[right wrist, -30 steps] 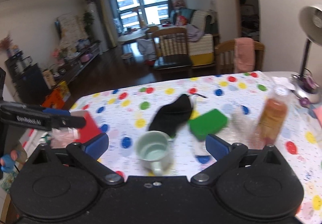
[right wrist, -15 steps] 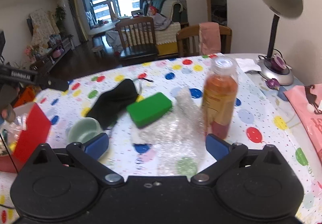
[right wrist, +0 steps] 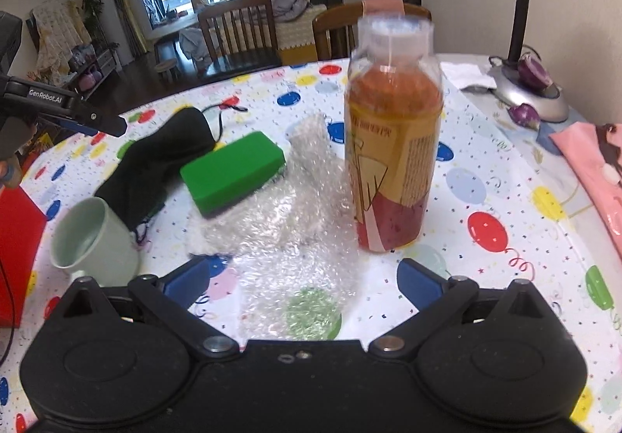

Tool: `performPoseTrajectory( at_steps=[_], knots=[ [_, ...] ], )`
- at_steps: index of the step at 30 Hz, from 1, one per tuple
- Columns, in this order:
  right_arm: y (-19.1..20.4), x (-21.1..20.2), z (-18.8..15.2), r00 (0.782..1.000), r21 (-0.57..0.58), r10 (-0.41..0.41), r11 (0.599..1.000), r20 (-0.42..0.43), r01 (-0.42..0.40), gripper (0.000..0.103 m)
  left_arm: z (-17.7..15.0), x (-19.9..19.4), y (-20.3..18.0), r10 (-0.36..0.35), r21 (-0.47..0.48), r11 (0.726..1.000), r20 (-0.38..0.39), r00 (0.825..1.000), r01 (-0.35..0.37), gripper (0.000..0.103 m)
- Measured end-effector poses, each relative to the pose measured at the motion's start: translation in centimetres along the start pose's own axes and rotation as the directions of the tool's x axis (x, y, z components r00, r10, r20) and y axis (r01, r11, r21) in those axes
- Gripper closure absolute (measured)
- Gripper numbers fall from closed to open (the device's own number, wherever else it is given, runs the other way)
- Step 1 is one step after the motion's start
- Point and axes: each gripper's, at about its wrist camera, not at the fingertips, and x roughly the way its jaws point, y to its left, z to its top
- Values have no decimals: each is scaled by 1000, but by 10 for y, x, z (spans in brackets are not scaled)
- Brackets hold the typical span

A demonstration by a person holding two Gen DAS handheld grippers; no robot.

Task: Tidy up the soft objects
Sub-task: 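Grasp the black cloth with the left tool while the right tool grasps the bubble wrap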

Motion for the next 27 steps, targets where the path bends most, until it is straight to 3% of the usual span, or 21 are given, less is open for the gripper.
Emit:
performPoseTrajectory(
  at_steps=[10,16,27],
  knots=[
    [7,49,-3,997,-70,8,997,-74,-14,4,3,51,5,51,72,996,-44,998,-48,2],
    [13,60,-3,996,-116,10,993,-90,-20,5,3,68,3,9,93,996,-51,999,-4,2],
    [17,71,-8,994,-135,-7,991,-105,-7,9,-4,89,-1,116,210,972,-56,992,-102,3]
  ],
)
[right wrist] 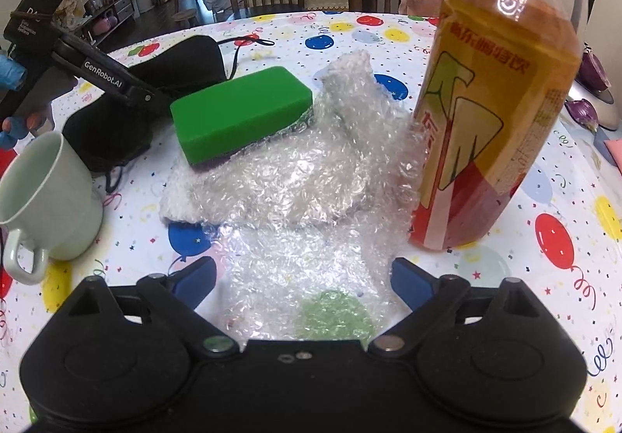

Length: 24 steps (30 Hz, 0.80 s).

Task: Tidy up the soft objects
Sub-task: 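Grasp the black cloth with the left tool while the right tool grasps the bubble wrap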

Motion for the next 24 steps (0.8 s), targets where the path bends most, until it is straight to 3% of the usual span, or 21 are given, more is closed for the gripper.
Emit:
performPoseTrajectory(
  at_steps=[5,10,19,24],
  knots=[
    [-1,1,-2,999,-4,-33,999,0,33,17,-2,5,1,21,-5,1000,-1,1000,-21,3],
    [-4,-3,-4,998,10,-57,998,10,57,28,-2,2,7,23,-64,998,22,999,-22,16],
    [-10,-14,-10,994,22,-112,993,17,112,60,1,-10,9,53,-145,988,58,997,-44,42],
    [-12,-21,-13,991,26,-132,991,21,131,84,0,-18,6,81,-148,987,78,994,-69,62]
  ],
)
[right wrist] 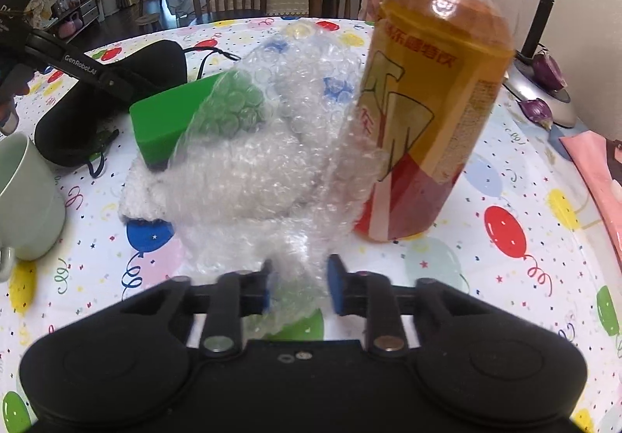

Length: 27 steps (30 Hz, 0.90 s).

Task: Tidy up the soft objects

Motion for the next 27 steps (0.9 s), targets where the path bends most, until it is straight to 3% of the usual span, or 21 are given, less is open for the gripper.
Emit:
performPoseTrajectory(
  at_steps=[2,9,27],
  knots=[
    [-1,-3,-2,1000,3,-1,1000,3,1,89,0,-5,0,-8,-7,1000,11,1000,8,78],
    [-4,-23,-7,999,10,3,1000,46,-4,99,-3,-15,2,31,-22,999,6,1000,-31,87],
    [-8,-104,8,982,42,101,993,161,-109,100,-8,-109,16,33,-119,993,78,996,-23,88]
  ],
)
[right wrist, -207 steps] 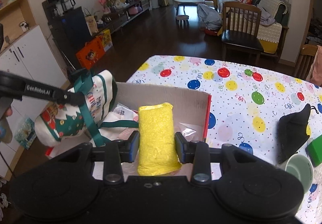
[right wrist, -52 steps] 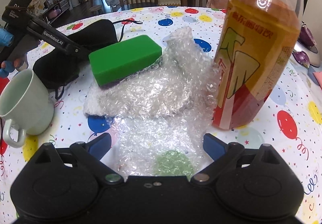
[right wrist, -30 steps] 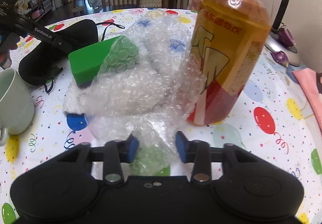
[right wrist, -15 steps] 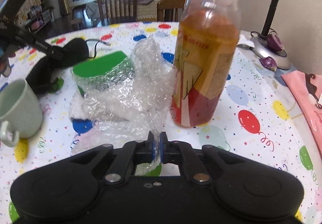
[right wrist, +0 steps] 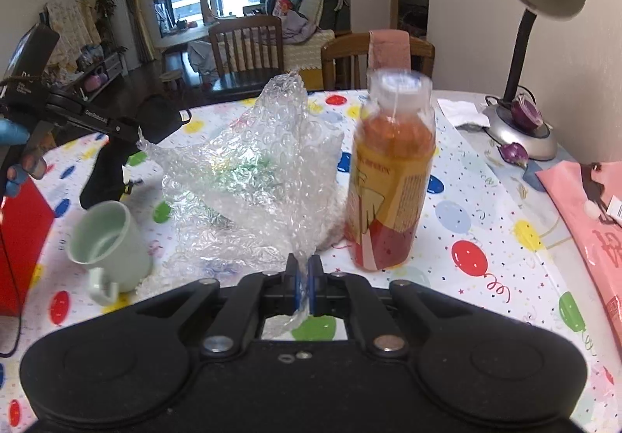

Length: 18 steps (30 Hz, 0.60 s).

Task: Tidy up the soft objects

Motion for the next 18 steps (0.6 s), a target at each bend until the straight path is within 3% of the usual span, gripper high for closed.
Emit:
performPoseTrajectory(
  at_steps=[11,18],
  knots=[
    [30,-45,16,994,-13,92,996,55,-91,100,-21,-80,6,-42,-32,999,48,998,43,88],
    [49,-54,16,991,-44,109,993,72,-106,99,-35,-85,22,-46,-40,998,13,999,47,88]
  ],
)
